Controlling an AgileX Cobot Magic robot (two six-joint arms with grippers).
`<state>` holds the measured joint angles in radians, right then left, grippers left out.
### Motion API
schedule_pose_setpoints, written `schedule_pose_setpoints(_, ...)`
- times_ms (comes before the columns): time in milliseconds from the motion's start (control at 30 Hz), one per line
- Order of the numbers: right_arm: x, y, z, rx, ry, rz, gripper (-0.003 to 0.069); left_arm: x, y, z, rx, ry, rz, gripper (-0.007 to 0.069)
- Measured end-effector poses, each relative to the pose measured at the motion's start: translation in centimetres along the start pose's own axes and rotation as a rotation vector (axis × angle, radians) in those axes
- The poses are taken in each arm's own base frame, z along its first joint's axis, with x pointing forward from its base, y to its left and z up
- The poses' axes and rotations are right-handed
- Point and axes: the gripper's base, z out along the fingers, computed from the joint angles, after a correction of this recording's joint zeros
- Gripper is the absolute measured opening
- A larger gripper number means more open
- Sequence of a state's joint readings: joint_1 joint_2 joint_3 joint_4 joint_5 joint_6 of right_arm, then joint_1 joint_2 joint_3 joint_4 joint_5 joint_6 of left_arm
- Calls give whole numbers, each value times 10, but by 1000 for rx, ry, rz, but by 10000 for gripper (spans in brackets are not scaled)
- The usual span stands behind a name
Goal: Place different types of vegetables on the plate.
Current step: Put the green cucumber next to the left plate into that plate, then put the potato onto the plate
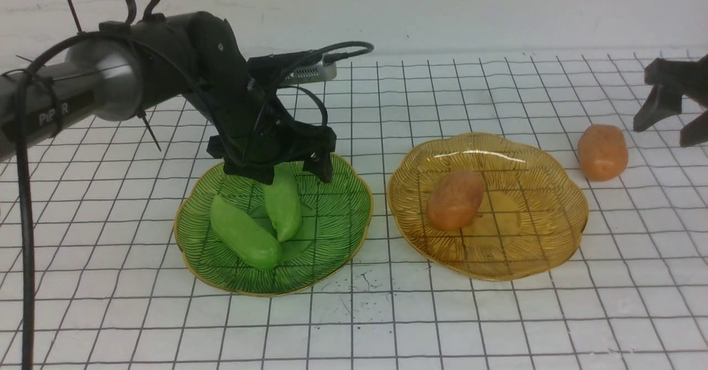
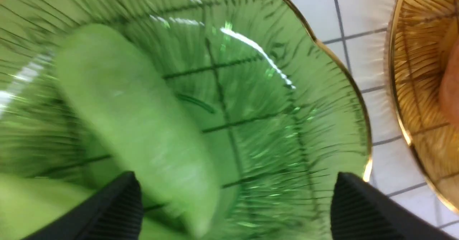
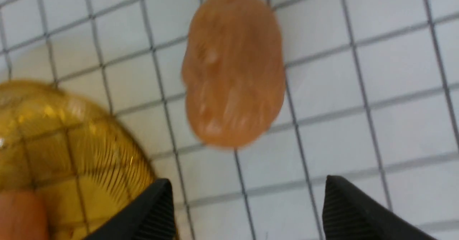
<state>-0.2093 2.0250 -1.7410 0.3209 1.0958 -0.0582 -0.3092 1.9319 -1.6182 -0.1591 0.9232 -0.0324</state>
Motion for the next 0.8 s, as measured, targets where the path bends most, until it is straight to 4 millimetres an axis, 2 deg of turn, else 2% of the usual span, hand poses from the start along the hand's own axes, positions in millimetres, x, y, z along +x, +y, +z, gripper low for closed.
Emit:
schedule_pose_setpoints(67,-12,0,12,-23,-15,32,556,-3,3,-9,-45,-7,43,535)
schedule_pose_setpoints(167,-27,-2,37,-59,8,74,598,0,8,-10,-100,29,84,403)
schedule_pose_setpoints(367,-39,-1,64,-65,26,82,605,0,9,-11,-116,36,94,256)
schedule_pose_setpoints(500,-41,3,77,-68,16,76,605,0,10,-11,-121,36,98,222)
schedule_pose_setpoints(800,-31,0,113,-12,78,39,591,1,12,-11,-143,46,111,222)
